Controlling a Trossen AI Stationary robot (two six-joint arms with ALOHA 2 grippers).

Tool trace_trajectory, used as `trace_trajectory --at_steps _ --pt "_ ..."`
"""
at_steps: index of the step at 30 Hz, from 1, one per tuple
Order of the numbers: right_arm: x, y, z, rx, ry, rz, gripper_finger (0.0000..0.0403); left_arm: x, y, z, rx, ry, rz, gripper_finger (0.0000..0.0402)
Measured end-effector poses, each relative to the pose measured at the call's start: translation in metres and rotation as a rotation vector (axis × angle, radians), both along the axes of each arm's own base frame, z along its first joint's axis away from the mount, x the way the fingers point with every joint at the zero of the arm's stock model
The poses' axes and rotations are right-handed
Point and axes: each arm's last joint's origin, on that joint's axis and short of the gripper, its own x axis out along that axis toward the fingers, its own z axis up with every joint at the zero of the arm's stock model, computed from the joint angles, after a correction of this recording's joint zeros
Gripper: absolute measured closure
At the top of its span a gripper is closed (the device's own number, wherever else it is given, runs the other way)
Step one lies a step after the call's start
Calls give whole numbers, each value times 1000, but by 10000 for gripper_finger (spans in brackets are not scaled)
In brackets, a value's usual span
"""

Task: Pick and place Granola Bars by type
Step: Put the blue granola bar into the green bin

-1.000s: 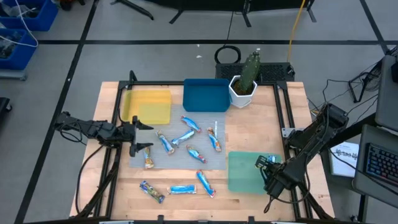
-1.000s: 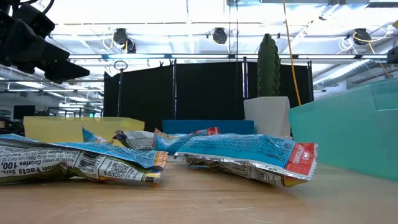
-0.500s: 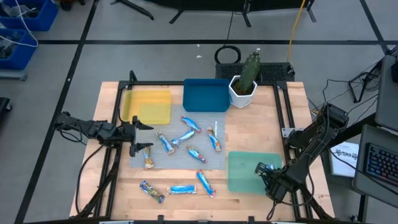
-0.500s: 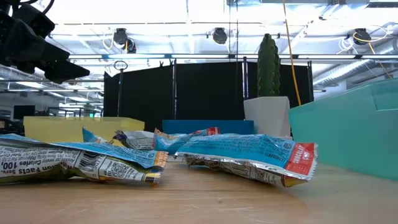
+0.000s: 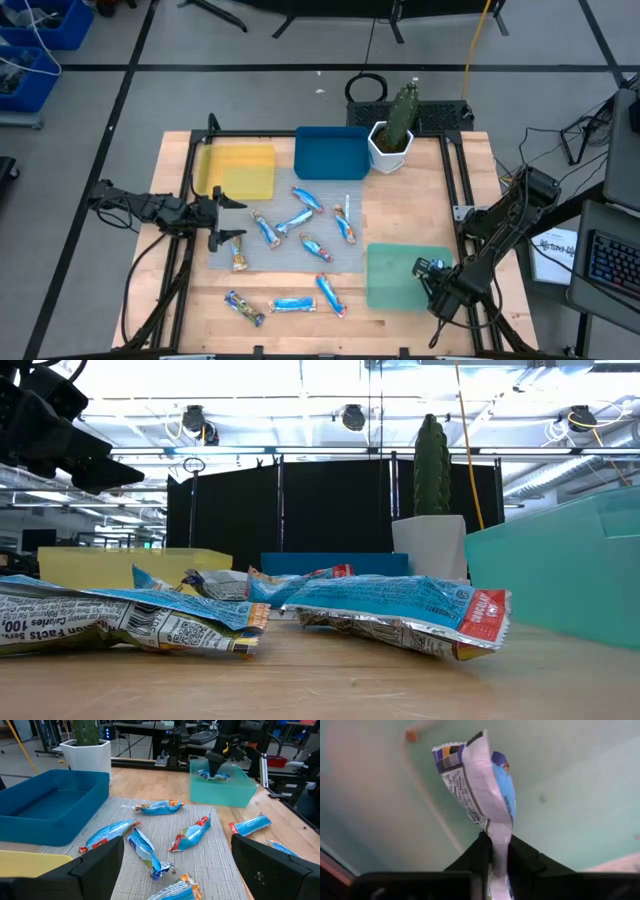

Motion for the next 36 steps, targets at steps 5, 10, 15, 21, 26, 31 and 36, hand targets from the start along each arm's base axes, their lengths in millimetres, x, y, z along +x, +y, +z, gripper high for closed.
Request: trace_trajectory --at_steps 5,10,15,21,26,31,36 --pt "0 -1 0 -5 5 1 292 0 0 0 0 0 0 36" --pt "-2 -2 0 -23 17 1 241 0 0 0 0 0 0 36" --pt "-4 -6 1 -61 44 1 196 0 0 0 0 0 0 36" --pt "-6 -8 8 -55 40 1 158 0 0 0 0 0 0 36" --pt "-2 -3 23 1 -6 0 138 0 0 0 0 0 0 36" --pt "6 5 46 41 -121 -23 127 0 0 0 0 0 0 36" --pt "17 12 77 78 -225 -54 127 0 0 0 0 0 0 36"
